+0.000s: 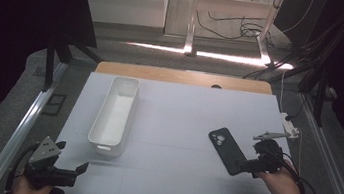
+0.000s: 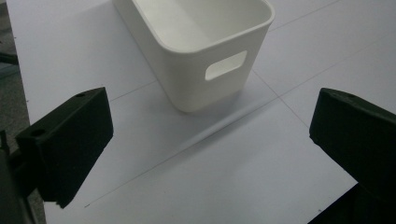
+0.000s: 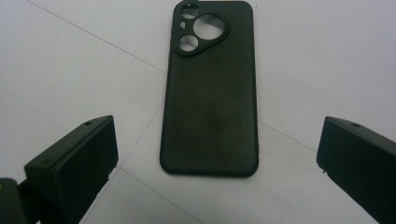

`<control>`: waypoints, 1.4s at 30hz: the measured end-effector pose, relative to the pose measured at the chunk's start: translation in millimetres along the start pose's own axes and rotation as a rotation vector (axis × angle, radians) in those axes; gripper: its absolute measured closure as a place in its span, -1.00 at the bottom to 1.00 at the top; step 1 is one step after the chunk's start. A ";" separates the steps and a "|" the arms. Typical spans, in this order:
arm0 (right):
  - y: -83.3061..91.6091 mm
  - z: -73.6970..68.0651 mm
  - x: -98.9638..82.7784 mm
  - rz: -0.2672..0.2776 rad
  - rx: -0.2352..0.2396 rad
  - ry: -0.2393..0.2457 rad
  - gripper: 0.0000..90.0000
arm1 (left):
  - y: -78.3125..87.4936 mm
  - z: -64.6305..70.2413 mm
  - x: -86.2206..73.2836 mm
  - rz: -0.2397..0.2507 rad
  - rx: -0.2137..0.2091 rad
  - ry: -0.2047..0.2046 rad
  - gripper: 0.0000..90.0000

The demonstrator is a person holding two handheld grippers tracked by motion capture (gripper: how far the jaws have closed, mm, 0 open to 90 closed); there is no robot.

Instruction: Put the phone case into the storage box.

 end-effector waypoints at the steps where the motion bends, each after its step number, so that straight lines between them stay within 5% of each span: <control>1: -1.0 -0.2 0.8 -0.002 0.000 -0.002 -1.00 | 0.0 0.0 0.0 0.000 0.000 0.000 -0.99; 42: -48.8 -6.0 35.4 -0.073 0.011 0.033 -1.00 | -0.1 -0.5 0.0 0.001 -0.006 0.006 -0.99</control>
Point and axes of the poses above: each handheld gripper's, and its own axes: y roughly backward along the jaws, x roughly out of its top, z roughly to its right, the point moved 9 cm from there along -y, roughly forward along the jaws, and after that the axes turned 5 degrees about z, right-handed, at the moved point
